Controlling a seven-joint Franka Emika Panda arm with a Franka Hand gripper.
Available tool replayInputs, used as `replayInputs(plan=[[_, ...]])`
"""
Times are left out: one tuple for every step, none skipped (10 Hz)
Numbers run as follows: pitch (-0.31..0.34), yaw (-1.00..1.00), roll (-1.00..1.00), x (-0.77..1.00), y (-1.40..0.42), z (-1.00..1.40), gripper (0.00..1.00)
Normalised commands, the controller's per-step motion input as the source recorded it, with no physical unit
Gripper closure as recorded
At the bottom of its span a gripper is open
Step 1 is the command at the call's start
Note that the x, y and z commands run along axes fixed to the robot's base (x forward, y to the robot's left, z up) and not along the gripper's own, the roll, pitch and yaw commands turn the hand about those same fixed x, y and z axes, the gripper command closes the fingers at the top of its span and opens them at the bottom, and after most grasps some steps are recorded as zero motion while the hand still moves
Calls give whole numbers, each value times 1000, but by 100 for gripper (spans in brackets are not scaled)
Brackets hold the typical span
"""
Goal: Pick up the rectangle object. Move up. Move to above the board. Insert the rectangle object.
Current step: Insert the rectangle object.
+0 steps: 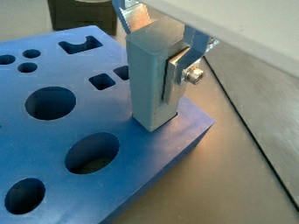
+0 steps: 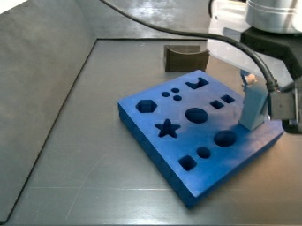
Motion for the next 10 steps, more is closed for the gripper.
replayInputs(plan=[[-40, -297, 80, 354, -331, -1000, 100], [0, 0, 14, 0, -9, 0, 100], [-94, 0, 200, 40, -206, -243, 100], [357, -143, 123, 751, -57, -800, 100], [226, -169, 34, 777, -66, -951, 100], [266, -197, 0, 737, -91, -946, 100], [294, -214, 0, 711, -97, -931, 100], [149, -220, 0, 791, -49, -1000, 100], [0, -234, 0, 871, 0, -1000, 100], [0, -206, 0, 926, 0, -1000, 100]])
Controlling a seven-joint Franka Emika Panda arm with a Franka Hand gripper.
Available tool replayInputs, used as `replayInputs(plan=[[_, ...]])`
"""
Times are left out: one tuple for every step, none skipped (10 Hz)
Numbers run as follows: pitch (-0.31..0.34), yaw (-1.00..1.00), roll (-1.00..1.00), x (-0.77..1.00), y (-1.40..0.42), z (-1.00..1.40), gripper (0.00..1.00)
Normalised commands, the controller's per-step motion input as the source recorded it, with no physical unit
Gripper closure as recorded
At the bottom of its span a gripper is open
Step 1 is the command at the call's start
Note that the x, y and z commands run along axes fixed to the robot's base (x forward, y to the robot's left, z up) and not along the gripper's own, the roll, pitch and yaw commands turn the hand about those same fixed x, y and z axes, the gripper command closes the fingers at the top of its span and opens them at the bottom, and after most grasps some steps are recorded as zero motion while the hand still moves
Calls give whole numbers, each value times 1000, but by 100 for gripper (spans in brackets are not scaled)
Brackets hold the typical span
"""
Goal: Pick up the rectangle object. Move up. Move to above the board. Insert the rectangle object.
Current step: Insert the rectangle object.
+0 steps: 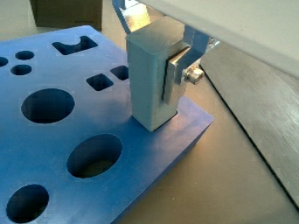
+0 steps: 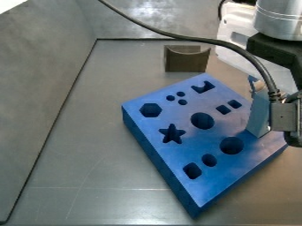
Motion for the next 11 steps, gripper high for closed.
replayInputs(plan=[[0, -180, 57, 366, -37, -1000, 100], [-277, 0, 163, -129, -120, -17, 100], [0, 0, 0, 0, 0, -17, 100], [20, 0, 114, 0, -17, 0, 100], [0, 0, 23, 0, 0, 0, 100], [143, 0, 194, 109, -86, 0, 100], [977, 40, 0, 683, 0, -6, 100], [1000, 109, -51, 580, 31, -46, 100], [1000, 120, -123, 549, 66, 0, 100], [20, 0, 0, 0, 0, 0, 100], [100, 0, 0, 117, 0, 0, 100]])
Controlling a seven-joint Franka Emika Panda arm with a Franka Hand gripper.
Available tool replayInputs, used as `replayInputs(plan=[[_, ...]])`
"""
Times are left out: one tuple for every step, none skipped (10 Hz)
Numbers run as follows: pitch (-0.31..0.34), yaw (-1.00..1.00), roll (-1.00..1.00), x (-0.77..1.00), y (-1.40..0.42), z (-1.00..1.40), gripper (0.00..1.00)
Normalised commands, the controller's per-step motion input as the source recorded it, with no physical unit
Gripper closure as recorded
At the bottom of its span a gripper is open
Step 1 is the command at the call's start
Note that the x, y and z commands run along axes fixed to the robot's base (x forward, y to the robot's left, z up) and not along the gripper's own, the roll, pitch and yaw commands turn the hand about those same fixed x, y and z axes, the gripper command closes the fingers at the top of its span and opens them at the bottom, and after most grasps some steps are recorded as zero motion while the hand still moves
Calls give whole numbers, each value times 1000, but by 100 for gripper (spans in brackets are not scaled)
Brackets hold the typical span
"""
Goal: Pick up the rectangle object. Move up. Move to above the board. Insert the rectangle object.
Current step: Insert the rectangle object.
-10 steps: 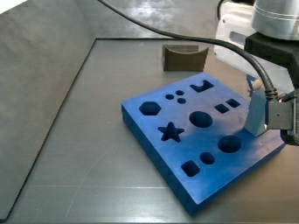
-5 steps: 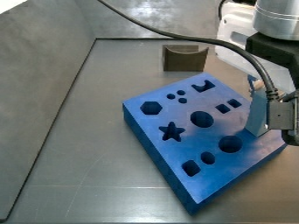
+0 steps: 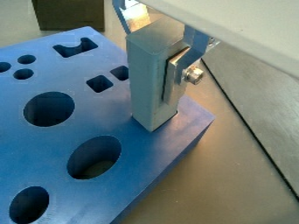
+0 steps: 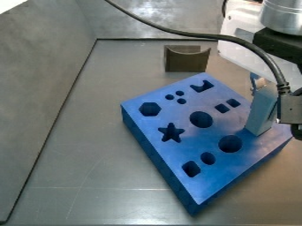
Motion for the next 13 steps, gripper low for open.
replayInputs(plan=[[980, 0, -6, 694, 0, 0, 100], [577, 0, 0, 589, 0, -14, 100], [0, 0, 0, 114, 0, -134, 100], [-326, -114, 43, 109, -69, -909, 100], [-291, -71, 86, 111, -14, -946, 100], [-283, -97, 69, 94, -57, -983, 100], [-269, -80, 37, 57, -63, -1000, 100], [-249, -94, 100, 66, -34, -1000, 100], [-500, -80, 211, 20, 0, -651, 100], [-169, 0, 0, -60, 0, 0, 100], [0, 0, 43, 46, -54, -117, 100], [220, 0, 74, 491, -26, -180, 100], [803, 0, -37, 826, 6, -191, 100]])
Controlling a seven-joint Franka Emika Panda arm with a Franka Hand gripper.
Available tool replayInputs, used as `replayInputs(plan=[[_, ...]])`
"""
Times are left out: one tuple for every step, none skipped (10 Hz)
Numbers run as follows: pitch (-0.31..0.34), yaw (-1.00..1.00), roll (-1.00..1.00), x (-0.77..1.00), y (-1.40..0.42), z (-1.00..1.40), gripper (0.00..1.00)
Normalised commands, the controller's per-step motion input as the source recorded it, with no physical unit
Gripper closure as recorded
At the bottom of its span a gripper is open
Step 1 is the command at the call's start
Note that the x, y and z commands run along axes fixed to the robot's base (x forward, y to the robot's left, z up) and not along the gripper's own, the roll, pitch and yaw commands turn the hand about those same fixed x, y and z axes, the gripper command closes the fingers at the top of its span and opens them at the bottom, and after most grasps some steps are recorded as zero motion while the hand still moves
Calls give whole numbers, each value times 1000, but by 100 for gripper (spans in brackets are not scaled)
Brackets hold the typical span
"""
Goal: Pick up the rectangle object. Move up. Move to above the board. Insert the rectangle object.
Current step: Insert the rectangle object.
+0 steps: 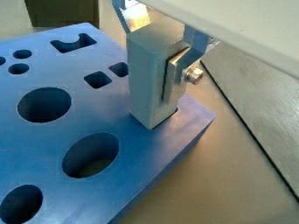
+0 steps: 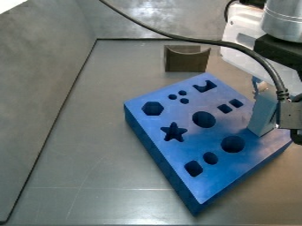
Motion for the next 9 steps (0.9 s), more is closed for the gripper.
replayInputs(plan=[[826, 0, -43, 806, 9, -243, 100], [746, 0, -51, 826, 14, -214, 100], [0, 0, 9, 66, 0, -11, 100], [-14, 0, 146, 463, 0, -1000, 100], [-20, 0, 34, 409, -37, -1000, 100], [-26, 0, 26, 400, -66, -1000, 100], [-34, 0, 20, 391, -91, -1000, 100], [-46, 0, 11, 386, -117, -1000, 100], [-43, 0, 3, 377, -131, -1000, 100]])
